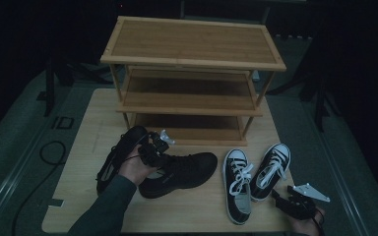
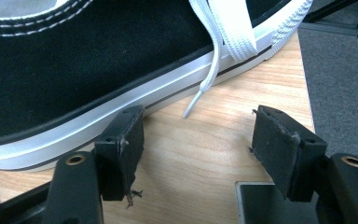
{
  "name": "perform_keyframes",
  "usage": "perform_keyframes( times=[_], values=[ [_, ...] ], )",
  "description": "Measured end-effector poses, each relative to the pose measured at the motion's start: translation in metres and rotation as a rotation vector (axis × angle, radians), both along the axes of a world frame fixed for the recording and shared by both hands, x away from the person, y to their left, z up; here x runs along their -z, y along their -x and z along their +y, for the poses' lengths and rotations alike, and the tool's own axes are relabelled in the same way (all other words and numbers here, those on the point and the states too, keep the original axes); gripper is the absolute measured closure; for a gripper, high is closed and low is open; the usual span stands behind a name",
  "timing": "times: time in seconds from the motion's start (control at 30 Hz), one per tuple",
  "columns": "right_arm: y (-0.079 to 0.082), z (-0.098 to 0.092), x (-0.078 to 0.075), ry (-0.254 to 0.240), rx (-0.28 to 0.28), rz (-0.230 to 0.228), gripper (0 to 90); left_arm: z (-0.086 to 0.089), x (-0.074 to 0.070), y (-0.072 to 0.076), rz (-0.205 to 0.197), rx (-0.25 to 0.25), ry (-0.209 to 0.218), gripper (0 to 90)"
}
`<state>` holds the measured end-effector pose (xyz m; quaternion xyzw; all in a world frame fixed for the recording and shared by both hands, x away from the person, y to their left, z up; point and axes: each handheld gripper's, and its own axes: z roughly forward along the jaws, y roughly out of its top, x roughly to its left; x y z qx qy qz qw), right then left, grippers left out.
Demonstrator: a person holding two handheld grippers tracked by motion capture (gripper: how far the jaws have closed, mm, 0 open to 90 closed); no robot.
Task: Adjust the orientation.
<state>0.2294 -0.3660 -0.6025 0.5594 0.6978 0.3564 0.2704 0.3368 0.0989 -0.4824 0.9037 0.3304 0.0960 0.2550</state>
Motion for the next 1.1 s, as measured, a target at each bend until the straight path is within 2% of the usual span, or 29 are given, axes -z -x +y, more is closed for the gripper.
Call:
perform_keyframes(
  times=[0.1, 0.13, 0.23, 0.4, 0.57, 0.73, 0.87, 1.03, 1.1],
  values=[
    [0.000, 0.000, 0.000, 0.000, 0.000, 0.000, 33.6, 0.002, -0.001, -0.001, 0.003, -0.027, 0.012, 87.4],
    [0.000, 0.000, 0.000, 0.000, -0.001, 0.000, 33.6, 0.005, -0.004, -0.001, -0.002, -0.060, 0.016, 87.5],
    [0.000, 0.000, 0.000, 0.001, 0.000, 0.000, 33.6, 0.010, -0.007, -0.001, -0.010, -0.116, 0.023, 87.6],
    [0.000, 0.000, 0.000, 0.001, 0.000, 0.000, 33.6, 0.020, -0.013, -0.001, -0.042, -0.211, 0.018, 87.8],
    [0.000, 0.000, 0.000, 0.000, 0.000, 0.000, 33.6, 0.025, -0.014, -0.003, -0.048, -0.268, -0.004, 87.8],
    [0.000, 0.000, 0.000, -0.001, -0.001, 0.000, 33.5, 0.028, -0.014, -0.003, -0.035, -0.277, -0.026, 87.8],
    [0.000, 0.000, 0.000, -0.001, -0.003, 0.003, 33.3, 0.031, -0.013, -0.002, -0.017, -0.272, -0.027, 87.6],
    [-0.001, -0.001, 0.000, 0.000, -0.006, 0.004, 33.2, 0.040, -0.005, 0.002, 0.008, -0.280, 0.007, 87.6],
    [-0.001, -0.001, 0.000, 0.001, -0.006, 0.004, 33.2, 0.044, -0.005, 0.006, 0.014, -0.280, 0.006, 87.6]
  ],
)
